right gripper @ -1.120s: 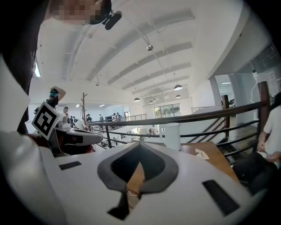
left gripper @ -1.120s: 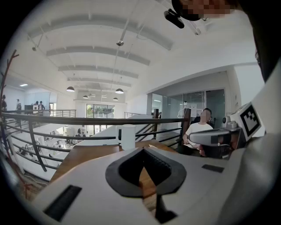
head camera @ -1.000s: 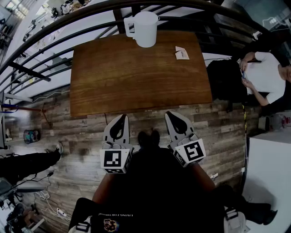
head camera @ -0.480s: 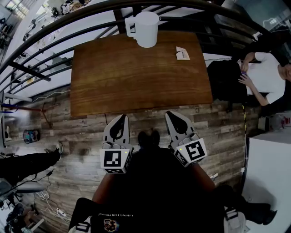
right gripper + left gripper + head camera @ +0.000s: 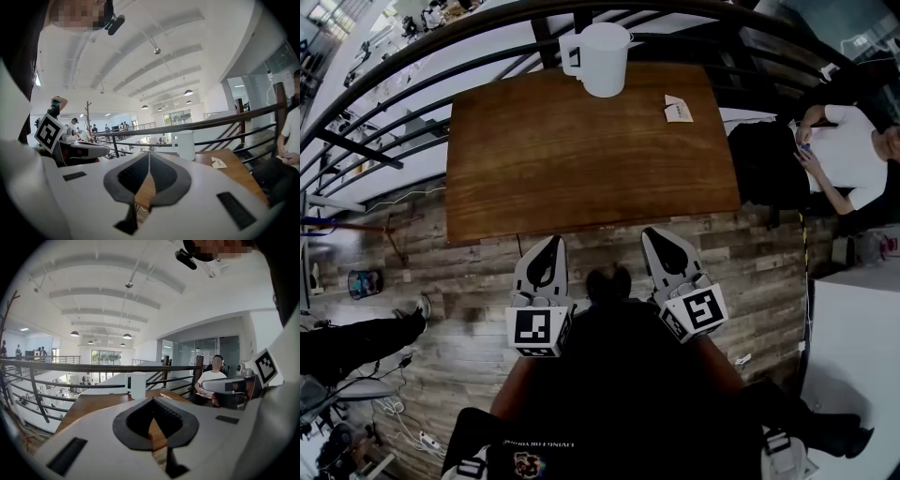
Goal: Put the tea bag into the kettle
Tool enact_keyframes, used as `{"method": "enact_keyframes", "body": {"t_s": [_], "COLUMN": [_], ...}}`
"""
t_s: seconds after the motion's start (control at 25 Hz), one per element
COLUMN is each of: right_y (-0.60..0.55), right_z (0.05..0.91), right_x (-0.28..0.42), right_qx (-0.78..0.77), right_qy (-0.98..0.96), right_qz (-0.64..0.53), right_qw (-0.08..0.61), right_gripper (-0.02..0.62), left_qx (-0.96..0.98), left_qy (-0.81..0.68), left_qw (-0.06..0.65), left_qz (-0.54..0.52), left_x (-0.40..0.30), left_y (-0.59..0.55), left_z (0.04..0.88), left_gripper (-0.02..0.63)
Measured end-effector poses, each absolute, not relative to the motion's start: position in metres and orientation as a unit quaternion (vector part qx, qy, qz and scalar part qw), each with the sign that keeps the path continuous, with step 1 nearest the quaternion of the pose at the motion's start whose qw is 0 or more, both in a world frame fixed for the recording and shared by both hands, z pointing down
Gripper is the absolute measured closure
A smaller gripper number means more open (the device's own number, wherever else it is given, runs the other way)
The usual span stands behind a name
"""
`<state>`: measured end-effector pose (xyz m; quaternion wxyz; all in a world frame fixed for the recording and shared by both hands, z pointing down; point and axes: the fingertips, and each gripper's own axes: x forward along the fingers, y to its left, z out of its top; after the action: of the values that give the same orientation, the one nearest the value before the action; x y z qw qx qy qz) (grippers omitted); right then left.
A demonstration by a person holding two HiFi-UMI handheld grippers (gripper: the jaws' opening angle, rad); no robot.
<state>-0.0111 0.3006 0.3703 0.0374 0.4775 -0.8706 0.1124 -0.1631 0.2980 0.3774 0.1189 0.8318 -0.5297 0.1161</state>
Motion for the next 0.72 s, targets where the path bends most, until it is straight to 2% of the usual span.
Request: {"method": "enact_keyframes", "body": {"t_s": [0.72], "right_y": [0.276], "right_z": [0.37], "right_x": [-0.032], "right_qx": [0.498], "right_qy": [-0.86], "right_qz": [0.103], "right_qw": [0.034], "right_gripper": [0.578], "left_qx": [0.844], "left_qy": [-0.512], "left_qw": [0.11], "left_qz": [0.116], "left_x": [-0.182], "left_y": [0.265], "left_z": [0.38], "left_gripper": [0.601]}}
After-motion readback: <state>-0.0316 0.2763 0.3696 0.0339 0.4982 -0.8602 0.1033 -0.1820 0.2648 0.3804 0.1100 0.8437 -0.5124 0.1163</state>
